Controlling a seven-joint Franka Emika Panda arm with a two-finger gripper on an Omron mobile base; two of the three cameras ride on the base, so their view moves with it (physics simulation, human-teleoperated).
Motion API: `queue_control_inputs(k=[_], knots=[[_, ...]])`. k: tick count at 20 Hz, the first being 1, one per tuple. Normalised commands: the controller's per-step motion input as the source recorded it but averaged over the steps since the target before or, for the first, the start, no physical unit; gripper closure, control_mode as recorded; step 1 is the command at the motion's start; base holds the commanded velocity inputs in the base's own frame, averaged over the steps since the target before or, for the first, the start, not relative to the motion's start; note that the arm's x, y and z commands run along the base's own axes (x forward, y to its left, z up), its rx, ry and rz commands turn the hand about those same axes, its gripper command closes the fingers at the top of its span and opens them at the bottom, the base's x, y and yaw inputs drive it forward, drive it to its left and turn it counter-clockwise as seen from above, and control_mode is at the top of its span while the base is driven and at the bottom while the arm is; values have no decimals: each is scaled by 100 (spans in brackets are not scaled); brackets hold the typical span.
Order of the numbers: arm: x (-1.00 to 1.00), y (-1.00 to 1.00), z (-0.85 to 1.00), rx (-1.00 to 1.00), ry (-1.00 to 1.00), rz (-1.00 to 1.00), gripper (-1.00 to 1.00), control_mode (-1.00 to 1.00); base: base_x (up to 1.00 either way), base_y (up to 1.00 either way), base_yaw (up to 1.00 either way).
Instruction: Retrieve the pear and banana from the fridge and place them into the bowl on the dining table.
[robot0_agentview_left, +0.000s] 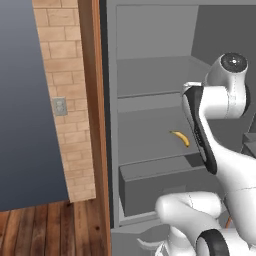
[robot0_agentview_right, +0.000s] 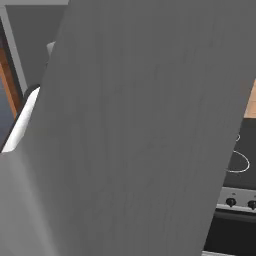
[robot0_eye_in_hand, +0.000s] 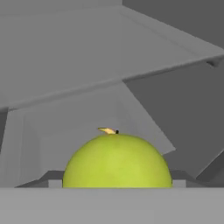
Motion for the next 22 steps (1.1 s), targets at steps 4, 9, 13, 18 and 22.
queue_control_inputs(k=[4, 9, 13, 18, 22], knots=[[0, 0, 0, 0, 0, 0, 100, 100, -85, 34, 0], [0, 0, 0, 0, 0, 0, 100, 100, -83, 32, 0], [0, 0, 0, 0, 0, 0, 100, 100, -61, 39, 0], [0, 0, 0, 0, 0, 0, 100, 100, -45, 63, -13], [0, 0, 0, 0, 0, 0, 100, 100, -51, 62, -32]])
